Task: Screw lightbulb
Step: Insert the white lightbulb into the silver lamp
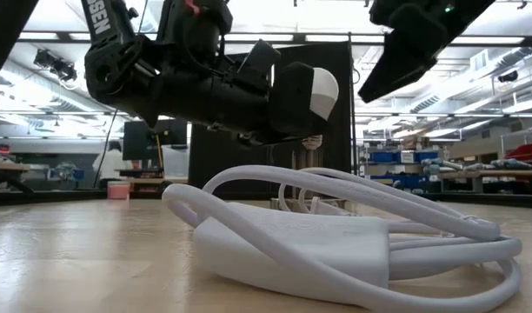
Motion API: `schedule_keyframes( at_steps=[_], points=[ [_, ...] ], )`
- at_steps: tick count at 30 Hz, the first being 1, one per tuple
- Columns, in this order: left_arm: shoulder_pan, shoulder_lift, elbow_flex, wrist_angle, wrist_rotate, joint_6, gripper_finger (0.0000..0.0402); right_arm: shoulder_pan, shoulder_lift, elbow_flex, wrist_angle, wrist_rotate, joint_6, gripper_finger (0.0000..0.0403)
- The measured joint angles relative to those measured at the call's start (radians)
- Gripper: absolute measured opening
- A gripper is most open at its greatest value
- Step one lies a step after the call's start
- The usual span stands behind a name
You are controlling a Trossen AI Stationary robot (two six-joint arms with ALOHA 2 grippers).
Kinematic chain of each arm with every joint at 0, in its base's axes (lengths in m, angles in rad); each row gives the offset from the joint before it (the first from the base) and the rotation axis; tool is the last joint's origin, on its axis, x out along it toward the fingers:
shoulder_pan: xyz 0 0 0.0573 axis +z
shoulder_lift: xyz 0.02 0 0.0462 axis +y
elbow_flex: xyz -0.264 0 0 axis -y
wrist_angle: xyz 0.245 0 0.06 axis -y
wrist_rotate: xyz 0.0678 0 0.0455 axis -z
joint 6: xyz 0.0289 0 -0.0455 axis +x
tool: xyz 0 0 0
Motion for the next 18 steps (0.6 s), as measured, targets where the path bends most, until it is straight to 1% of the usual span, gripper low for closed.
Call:
schedule_keyframes(
  at_steps=[5,10,18],
  points=[
    [0.002,0.0,0.0,-0.039,-0.009,0.001,0.016,-0.021,0.018,0.0,0.05,-0.025,-0.017,0.0309],
    [0.001,0.0,0.0,-0.067,-0.027,0.002,0.0166,-0.044,0.059,0.0,0.122,-0.11,-0.04,0.0309],
    [0.002,0.0,0.001,-0.085,-0.049,0.002,0.0167,-0.067,0.138,0.0,0.13,-0.134,-0.047,0.0309]
  ],
)
